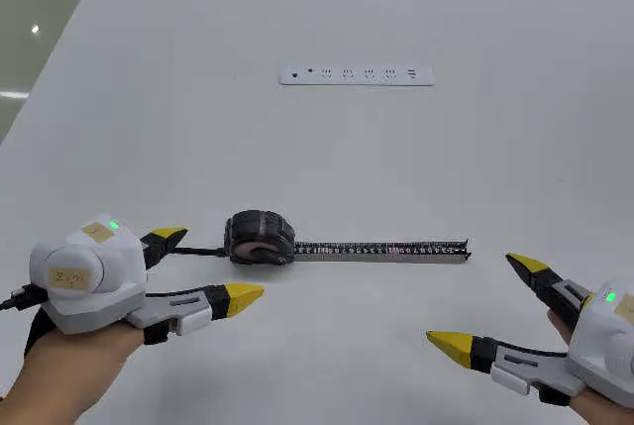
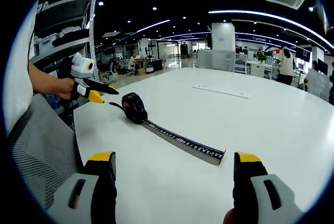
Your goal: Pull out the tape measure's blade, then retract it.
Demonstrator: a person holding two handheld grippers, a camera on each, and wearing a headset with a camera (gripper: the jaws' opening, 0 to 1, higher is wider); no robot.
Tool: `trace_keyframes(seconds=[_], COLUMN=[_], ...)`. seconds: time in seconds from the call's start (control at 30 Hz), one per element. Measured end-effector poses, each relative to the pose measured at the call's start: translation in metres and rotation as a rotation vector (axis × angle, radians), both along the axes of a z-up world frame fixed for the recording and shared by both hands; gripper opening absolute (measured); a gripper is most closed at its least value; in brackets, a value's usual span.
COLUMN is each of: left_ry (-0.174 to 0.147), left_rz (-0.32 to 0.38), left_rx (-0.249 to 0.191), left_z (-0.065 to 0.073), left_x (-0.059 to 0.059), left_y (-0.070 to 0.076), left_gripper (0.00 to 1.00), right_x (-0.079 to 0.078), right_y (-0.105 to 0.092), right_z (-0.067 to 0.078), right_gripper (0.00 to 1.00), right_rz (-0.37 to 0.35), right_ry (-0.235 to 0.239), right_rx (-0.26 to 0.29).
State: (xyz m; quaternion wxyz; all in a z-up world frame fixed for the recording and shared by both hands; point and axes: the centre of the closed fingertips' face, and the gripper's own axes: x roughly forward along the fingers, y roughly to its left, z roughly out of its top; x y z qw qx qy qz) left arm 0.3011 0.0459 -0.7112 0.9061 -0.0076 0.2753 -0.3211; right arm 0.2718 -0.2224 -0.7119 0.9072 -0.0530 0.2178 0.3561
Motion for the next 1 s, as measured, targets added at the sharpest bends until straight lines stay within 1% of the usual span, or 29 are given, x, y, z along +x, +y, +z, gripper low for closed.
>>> trace_keyframes(seconds=[0.2, 0.27, 0.33, 0.4, 0.5, 0.53, 0.57, 0.67, 0.73, 0.83, 0.87, 0.9, 1.0], left_ry=[0.009, 0.018, 0.012, 0.022, 0.027, 0.022, 0.029, 0.039, 0.041, 0.049, 0.057, 0.057, 0.072], left_rz=[0.009, 0.021, 0.034, 0.044, 0.057, 0.071, 0.079, 0.096, 0.105, 0.109, 0.104, 0.111, 0.118], left_rx=[0.002, 0.010, 0.024, 0.013, 0.018, 0.022, 0.021, -0.004, 0.007, 0.000, -0.010, -0.008, -0.026], left_z=[-0.001, -0.004, -0.008, -0.011, -0.016, -0.016, -0.018, -0.019, -0.022, -0.025, -0.026, -0.027, -0.030], left_x=[0.011, 0.014, 0.018, 0.021, 0.024, 0.026, 0.028, 0.030, 0.031, 0.032, 0.032, 0.033, 0.033], left_y=[-0.012, -0.014, -0.014, -0.018, -0.023, -0.022, -0.023, -0.027, -0.029, -0.034, -0.037, -0.036, -0.040], left_gripper=[0.81, 0.81, 0.83, 0.82, 0.83, 0.83, 0.83, 0.83, 0.83, 0.83, 0.83, 0.83, 0.83], right_x=[0.002, 0.003, 0.003, 0.001, 0.000, -0.001, -0.001, -0.001, -0.002, -0.002, -0.002, -0.002, -0.001], right_y=[0.001, 0.002, 0.002, 0.003, 0.003, 0.003, 0.003, 0.003, 0.003, 0.002, 0.002, 0.002, 0.002], right_z=[-0.001, -0.001, -0.002, -0.004, -0.005, -0.005, -0.005, -0.007, -0.008, -0.008, -0.008, -0.008, -0.009], right_gripper=[0.89, 0.89, 0.89, 0.89, 0.89, 0.89, 0.89, 0.89, 0.89, 0.89, 0.89, 0.89, 0.89], right_rz=[0.008, 0.008, 0.008, 0.016, 0.018, 0.017, 0.016, 0.015, 0.016, 0.014, 0.014, 0.014, 0.013], right_ry=[0.000, 0.000, 0.002, 0.002, 0.006, 0.007, 0.008, 0.010, 0.013, 0.013, 0.013, 0.014, 0.015], right_rx=[-0.002, -0.002, 0.000, -0.012, -0.010, -0.010, -0.007, -0.007, -0.007, -0.007, -0.007, -0.006, -0.006])
